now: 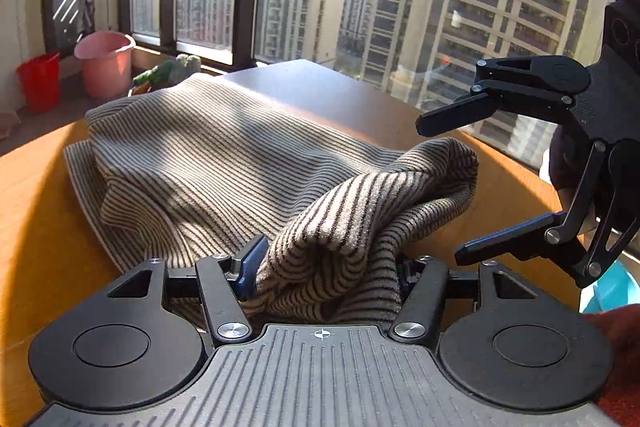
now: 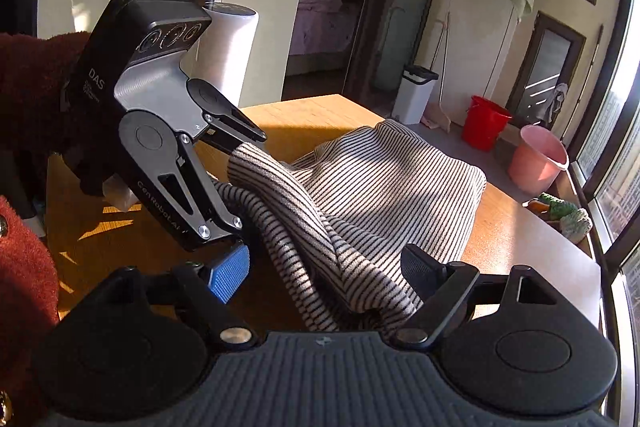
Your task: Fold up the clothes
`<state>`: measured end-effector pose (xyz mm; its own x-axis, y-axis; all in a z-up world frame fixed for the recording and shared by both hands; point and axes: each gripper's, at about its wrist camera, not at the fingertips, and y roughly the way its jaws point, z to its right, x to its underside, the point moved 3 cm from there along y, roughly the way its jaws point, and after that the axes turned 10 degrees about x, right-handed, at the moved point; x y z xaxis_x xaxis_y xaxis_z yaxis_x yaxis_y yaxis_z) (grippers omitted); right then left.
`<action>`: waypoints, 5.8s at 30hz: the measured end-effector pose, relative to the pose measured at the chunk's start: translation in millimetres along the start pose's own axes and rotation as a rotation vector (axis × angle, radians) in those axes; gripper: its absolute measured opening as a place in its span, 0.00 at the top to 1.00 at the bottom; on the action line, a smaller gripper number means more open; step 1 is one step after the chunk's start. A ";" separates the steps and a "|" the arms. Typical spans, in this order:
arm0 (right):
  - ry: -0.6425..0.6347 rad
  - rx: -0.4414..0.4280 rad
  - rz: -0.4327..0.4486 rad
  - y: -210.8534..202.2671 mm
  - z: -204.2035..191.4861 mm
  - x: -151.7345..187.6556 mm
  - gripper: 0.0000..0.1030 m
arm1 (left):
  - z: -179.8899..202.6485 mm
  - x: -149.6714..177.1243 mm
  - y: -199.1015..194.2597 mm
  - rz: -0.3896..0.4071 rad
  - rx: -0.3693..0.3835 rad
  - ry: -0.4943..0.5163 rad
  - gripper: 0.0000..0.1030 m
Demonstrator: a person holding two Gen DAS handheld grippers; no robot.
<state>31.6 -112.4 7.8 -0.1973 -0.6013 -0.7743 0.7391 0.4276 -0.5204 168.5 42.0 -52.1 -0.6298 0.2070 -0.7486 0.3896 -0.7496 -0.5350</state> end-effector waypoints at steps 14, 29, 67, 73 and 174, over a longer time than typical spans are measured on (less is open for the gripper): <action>-0.187 0.093 -0.040 46.0 -18.1 -2.6 0.74 | -22.5 -16.7 -42.7 0.078 0.094 -0.142 0.19; -0.095 0.015 -0.085 -42.3 1.7 -45.6 0.75 | -94.9 -15.6 16.5 0.077 0.274 -0.442 0.74; 0.507 0.000 0.013 103.7 140.3 -22.5 0.26 | -52.3 -97.2 15.6 0.155 -0.097 -0.083 0.51; 0.381 0.175 -0.071 96.4 130.4 1.5 0.62 | -96.6 -92.1 -6.4 0.226 -0.149 -0.182 0.59; 0.860 -0.130 0.030 45.9 90.0 91.8 0.78 | -32.0 -115.8 73.1 -0.056 -0.210 0.133 0.14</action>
<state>105.3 -208.7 -54.8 -0.6353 0.1076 -0.7647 0.6831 0.5403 -0.4915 291.4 -16.6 -17.1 -0.5659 0.3358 -0.7530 0.4966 -0.5903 -0.6364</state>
